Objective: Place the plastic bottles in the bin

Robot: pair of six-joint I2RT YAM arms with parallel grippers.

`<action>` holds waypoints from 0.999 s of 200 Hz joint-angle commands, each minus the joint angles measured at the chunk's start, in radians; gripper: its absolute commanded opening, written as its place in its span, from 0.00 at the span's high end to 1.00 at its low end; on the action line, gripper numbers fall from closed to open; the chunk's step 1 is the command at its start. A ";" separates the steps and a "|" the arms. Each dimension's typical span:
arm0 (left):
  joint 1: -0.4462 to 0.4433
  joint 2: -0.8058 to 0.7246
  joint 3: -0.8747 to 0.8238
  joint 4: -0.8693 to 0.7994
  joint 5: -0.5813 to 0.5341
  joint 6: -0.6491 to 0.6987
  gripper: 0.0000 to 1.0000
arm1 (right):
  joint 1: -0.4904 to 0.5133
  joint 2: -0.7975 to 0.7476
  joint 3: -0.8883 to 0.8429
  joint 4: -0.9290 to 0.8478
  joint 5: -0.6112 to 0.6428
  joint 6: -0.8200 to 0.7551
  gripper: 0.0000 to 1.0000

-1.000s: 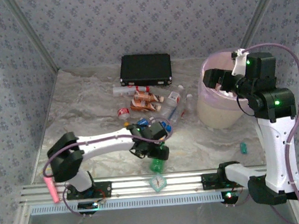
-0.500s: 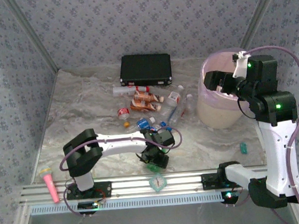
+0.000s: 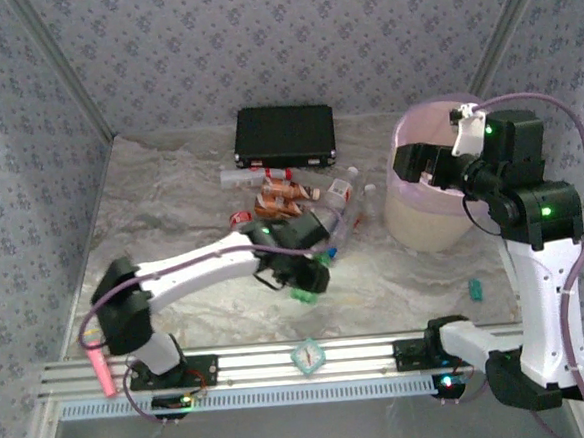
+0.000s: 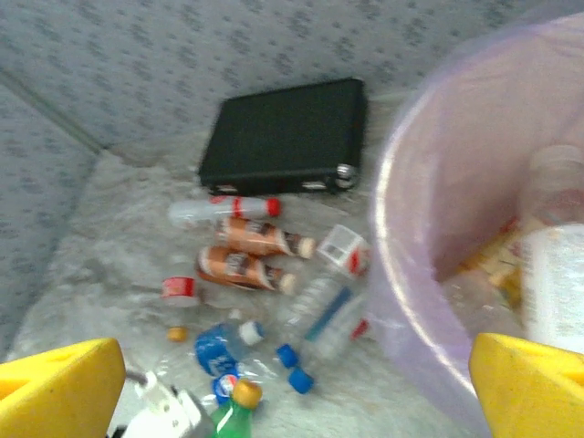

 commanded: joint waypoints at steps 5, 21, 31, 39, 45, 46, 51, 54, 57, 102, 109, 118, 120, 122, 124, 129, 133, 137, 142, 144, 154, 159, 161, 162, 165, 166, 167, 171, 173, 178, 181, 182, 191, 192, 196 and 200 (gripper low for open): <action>0.168 -0.180 -0.058 0.087 0.063 0.039 0.52 | 0.040 -0.031 -0.066 0.132 -0.215 0.070 0.03; 0.273 -0.271 -0.109 0.227 0.114 0.042 0.55 | 0.130 -0.020 -0.119 0.206 -0.172 0.081 0.04; 0.328 -0.311 -0.132 0.300 0.159 0.040 0.58 | 0.195 0.002 -0.137 0.231 -0.131 0.072 0.04; 0.370 -0.333 -0.142 0.355 0.196 0.039 0.62 | 0.243 0.025 -0.145 0.253 -0.113 0.067 0.05; 0.396 -0.343 -0.147 0.389 0.230 0.039 0.65 | 0.280 0.040 -0.155 0.278 -0.102 0.067 0.06; 0.402 -0.344 -0.147 0.394 0.236 0.038 0.66 | 0.285 0.042 -0.156 0.284 -0.101 0.067 0.06; 0.422 -0.348 -0.149 0.419 0.270 0.035 0.69 | 0.315 0.054 -0.166 0.310 -0.093 0.072 0.06; 0.434 -0.349 -0.148 0.431 0.286 0.031 0.71 | 0.332 0.062 -0.172 0.324 -0.092 0.074 0.07; 0.446 -0.349 -0.150 0.444 0.302 0.026 0.72 | 0.346 0.071 -0.177 0.340 -0.090 0.075 0.07; 0.503 -0.323 -0.217 0.750 0.493 -0.067 0.95 | 0.428 0.220 -0.192 0.494 -0.200 0.113 0.17; 0.503 -0.317 -0.227 0.784 0.506 -0.074 0.98 | 0.434 0.242 -0.190 0.523 -0.207 0.122 0.18; 0.501 -0.309 -0.234 0.807 0.518 -0.075 1.00 | 0.436 0.270 -0.182 0.537 -0.212 0.123 0.19; 0.502 -0.307 -0.234 0.811 0.522 -0.074 1.00 | 0.436 0.276 -0.180 0.538 -0.212 0.122 0.19; 0.502 -0.305 -0.235 0.812 0.524 -0.074 1.00 | 0.436 0.282 -0.178 0.541 -0.211 0.124 0.19; 0.501 -0.304 -0.235 0.815 0.526 -0.073 1.00 | 0.435 0.288 -0.176 0.543 -0.210 0.125 0.19; 0.502 -0.301 -0.235 0.818 0.531 -0.071 1.00 | 0.435 0.303 -0.172 0.551 -0.212 0.126 0.19; 0.501 -0.296 -0.233 0.818 0.535 -0.068 1.00 | 0.432 0.316 -0.168 0.554 -0.221 0.124 0.19; 0.501 -0.292 -0.231 0.816 0.541 -0.064 1.00 | 0.430 0.330 -0.161 0.557 -0.229 0.124 0.18; 0.502 -0.289 -0.226 0.814 0.550 -0.061 1.00 | 0.427 0.349 -0.153 0.557 -0.235 0.127 0.17; 0.501 -0.286 -0.222 0.816 0.555 -0.059 1.00 | 0.428 0.356 -0.150 0.555 -0.235 0.126 0.16; 0.501 -0.273 -0.213 0.821 0.583 -0.055 1.00 | 0.426 0.386 -0.133 0.554 -0.243 0.126 0.14; 0.500 -0.267 -0.208 0.820 0.595 -0.054 1.00 | 0.426 0.398 -0.127 0.560 -0.253 0.128 0.14; 0.499 -0.265 -0.205 0.820 0.599 -0.053 1.00 | 0.426 0.401 -0.126 0.563 -0.256 0.130 0.13; 0.499 -0.265 -0.205 0.821 0.602 -0.052 1.00 | 0.425 0.404 -0.125 0.563 -0.256 0.130 0.13; 0.498 -0.260 -0.203 0.822 0.604 -0.053 1.00 | 0.426 0.409 -0.123 0.568 -0.260 0.132 0.13; 0.498 -0.259 -0.202 0.823 0.605 -0.052 1.00 | 0.426 0.410 -0.122 0.569 -0.262 0.134 0.13; 0.498 -0.258 -0.201 0.824 0.606 -0.052 1.00 | 0.426 0.412 -0.121 0.570 -0.263 0.134 0.13; 0.496 -0.256 -0.202 0.826 0.609 -0.052 1.00 | 0.425 0.419 -0.117 0.573 -0.266 0.138 0.12; 0.496 -0.255 -0.201 0.828 0.611 -0.051 1.00 | 0.425 0.424 -0.114 0.574 -0.268 0.139 0.12; 0.492 -0.252 -0.198 0.833 0.613 -0.047 1.00 | 0.426 0.432 -0.108 0.575 -0.272 0.142 0.11; 0.490 -0.250 -0.197 0.835 0.613 -0.044 1.00 | 0.425 0.440 -0.100 0.575 -0.275 0.145 0.11; 0.489 -0.249 -0.196 0.835 0.614 -0.043 1.00 | 0.426 0.443 -0.098 0.574 -0.275 0.145 0.11; 0.482 -0.243 -0.191 0.839 0.614 -0.036 1.00 | 0.426 0.464 -0.078 0.574 -0.286 0.150 0.11; 0.482 -0.241 -0.191 0.839 0.614 -0.035 1.00 | 0.426 0.466 -0.076 0.573 -0.288 0.151 0.11; 0.479 -0.238 -0.188 0.837 0.615 -0.033 1.00 | 0.427 0.473 -0.071 0.574 -0.291 0.153 0.11; 0.477 -0.235 -0.185 0.838 0.616 -0.029 1.00 | 0.428 0.483 -0.061 0.573 -0.297 0.157 0.11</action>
